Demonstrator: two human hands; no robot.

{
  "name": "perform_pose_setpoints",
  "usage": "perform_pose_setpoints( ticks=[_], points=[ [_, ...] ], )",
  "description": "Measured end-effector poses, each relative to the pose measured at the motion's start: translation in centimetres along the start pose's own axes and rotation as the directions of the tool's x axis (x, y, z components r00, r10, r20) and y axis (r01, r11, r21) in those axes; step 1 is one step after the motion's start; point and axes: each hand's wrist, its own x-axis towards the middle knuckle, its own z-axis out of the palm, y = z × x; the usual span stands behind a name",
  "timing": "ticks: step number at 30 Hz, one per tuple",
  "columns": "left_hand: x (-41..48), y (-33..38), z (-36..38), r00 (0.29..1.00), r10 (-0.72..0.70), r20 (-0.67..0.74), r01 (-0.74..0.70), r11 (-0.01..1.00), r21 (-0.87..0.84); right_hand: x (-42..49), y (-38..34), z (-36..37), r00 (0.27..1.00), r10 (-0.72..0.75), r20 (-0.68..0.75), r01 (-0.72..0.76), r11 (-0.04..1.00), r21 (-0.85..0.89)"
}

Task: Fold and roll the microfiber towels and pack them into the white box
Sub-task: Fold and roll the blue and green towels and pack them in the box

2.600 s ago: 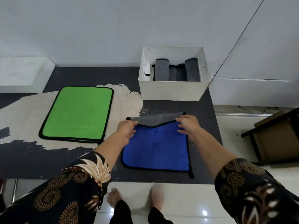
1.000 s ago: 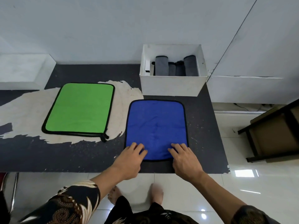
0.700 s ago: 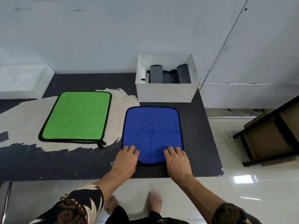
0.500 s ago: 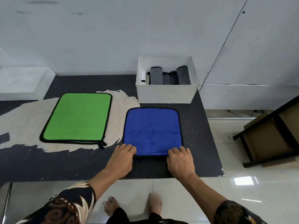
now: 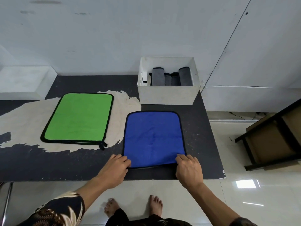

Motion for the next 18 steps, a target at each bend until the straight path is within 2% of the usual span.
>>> perform_pose_setpoints(
  ticks=[7, 10, 14, 18],
  points=[
    [0.4, -0.4, -0.5, 0.999, 0.033, 0.027, -0.031, 0.998, -0.062, -0.2, 0.7, -0.5, 0.999, 0.023, 0.027, -0.026, 0.994, 0.102],
    [1.6, -1.1, -1.7, 0.997, -0.069, -0.030, 0.063, 0.980, -0.190, 1.1, 1.3, -1.8, 0.993, 0.116, 0.007, -0.112, 0.941, 0.318],
    [3.7, -1.7, -4.4, 0.931, -0.348, -0.111, 0.244, 0.818, -0.521, 4.1, 2.6, -3.7, 0.944, 0.324, 0.061, -0.288, 0.719, 0.632],
    [6.1, -2.1, -6.1, 0.839, -0.530, -0.124, 0.291, 0.630, -0.720, 8.4, 3.4, -4.0, 0.883, 0.440, 0.161, -0.368, 0.439, 0.820]
  ],
)
